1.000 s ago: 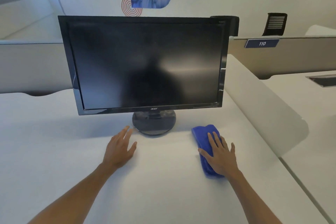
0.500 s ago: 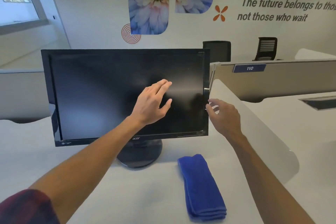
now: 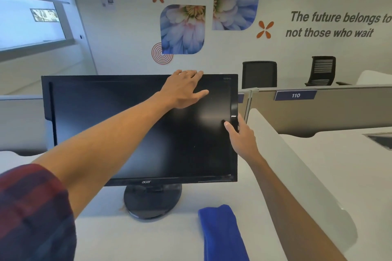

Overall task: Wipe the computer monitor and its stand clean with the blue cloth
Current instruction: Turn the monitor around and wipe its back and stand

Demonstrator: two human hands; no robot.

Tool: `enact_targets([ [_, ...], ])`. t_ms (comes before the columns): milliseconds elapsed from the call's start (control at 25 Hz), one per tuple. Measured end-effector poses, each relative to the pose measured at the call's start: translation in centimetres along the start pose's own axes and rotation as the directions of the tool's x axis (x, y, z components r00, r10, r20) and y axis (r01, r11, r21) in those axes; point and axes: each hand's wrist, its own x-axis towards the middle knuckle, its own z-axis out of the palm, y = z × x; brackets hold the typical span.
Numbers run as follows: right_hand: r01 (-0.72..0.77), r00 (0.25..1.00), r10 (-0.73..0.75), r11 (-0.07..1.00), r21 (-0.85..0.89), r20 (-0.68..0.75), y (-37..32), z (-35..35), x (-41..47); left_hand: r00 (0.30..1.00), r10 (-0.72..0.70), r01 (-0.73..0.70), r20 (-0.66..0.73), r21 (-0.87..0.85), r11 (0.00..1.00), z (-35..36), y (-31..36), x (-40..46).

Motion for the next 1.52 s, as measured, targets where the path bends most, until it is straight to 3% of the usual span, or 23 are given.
enact_targets([
  [360, 0.080, 0.979, -0.094, 0.993, -0.084, -0.181, 0.8, -0.2, -4.4, 0.995, 0.023, -0.009, 0.096, -0.147, 0.989, -3.1, 0.7, -1.6],
  [680, 0.125, 0.937, -0.163, 0.982, -0.139, -0.309, 0.2, -0.7, -12.7, 0.993, 0.071, -0.047, 0.097, -0.234, 0.971, -5.5, 3.1, -5.1],
  [880, 0.099, 0.915, -0.146, 0.985, -0.141, -0.376, -1.1, -0.5, -17.8, 0.993, 0.108, -0.093, 0.054, -0.221, 0.971, -7.4, 4.3, -7.3],
  [1160, 0.136, 0.847, -0.249, 0.955, -0.262, -0.470, -3.8, 1.5, -25.6, 0.982, 0.183, -0.175, 0.033, -0.175, 0.969, -10.5, 5.3, -11.1],
  [1400, 0.272, 0.780, -0.377, 0.923, -0.272, -0.499, -5.1, 3.7, -30.2, 0.980, 0.201, -0.195, -0.006, -0.264, 0.944, -12.1, 4.8, -14.8],
  [1520, 0.348, 0.745, -0.395, 0.917, -0.193, -0.537, -6.5, 2.8, -30.0, 0.973, 0.228, -0.223, -0.014, -0.287, 0.932, -12.8, 4.9, -16.0],
])
